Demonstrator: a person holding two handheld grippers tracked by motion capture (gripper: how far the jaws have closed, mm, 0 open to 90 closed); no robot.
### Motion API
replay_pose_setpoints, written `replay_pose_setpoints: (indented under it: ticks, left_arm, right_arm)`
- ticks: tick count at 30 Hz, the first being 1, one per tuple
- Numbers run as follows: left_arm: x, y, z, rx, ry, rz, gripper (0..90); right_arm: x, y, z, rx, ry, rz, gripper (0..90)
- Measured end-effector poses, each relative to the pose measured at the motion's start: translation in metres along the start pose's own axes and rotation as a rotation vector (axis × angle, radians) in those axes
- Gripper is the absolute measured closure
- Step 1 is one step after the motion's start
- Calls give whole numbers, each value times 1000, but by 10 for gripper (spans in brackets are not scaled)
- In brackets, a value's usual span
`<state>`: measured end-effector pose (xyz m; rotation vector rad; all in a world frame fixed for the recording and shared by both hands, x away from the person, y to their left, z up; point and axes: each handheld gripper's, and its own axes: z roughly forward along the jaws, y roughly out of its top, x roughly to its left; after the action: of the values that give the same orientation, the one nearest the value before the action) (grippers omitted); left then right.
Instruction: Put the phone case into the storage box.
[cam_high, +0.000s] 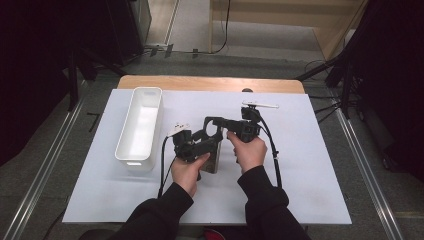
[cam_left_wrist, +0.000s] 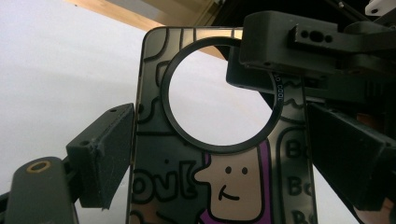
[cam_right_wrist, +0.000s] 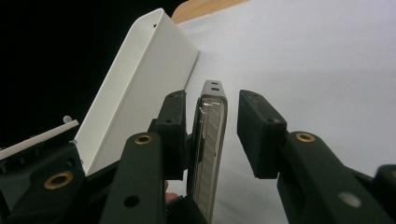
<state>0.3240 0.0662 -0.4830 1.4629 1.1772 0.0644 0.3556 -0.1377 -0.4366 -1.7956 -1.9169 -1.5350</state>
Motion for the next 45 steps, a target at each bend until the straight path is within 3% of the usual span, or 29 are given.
replay_pose_setpoints:
  ticks: [8,16,30,33,35,40,45]
  left_arm:
    - [-2,-1,-3,-29,20,7,111]
    - [-5,0,-5,-60,32,7,111]
    - [-3,-1,-4,-57,35,-7,110]
    - [1,0,-1,-31,3,-27,107]
    - [1,1,-1,-28,4,-8,106]
    - [1,2,0,-22,-6,-3,104]
    - [1,7,1,17,-3,22,102]
  right_arm:
    - [6,0,2,-11,20,4,728]
    - [11,1,2,-28,26,1,745]
    - [12,1,5,-26,17,31,767]
    - [12,2,5,-24,12,31,769]
    - [10,2,4,-19,18,32,769]
    - [10,3,2,-22,20,24,770]
    - [8,3,3,-18,22,26,770]
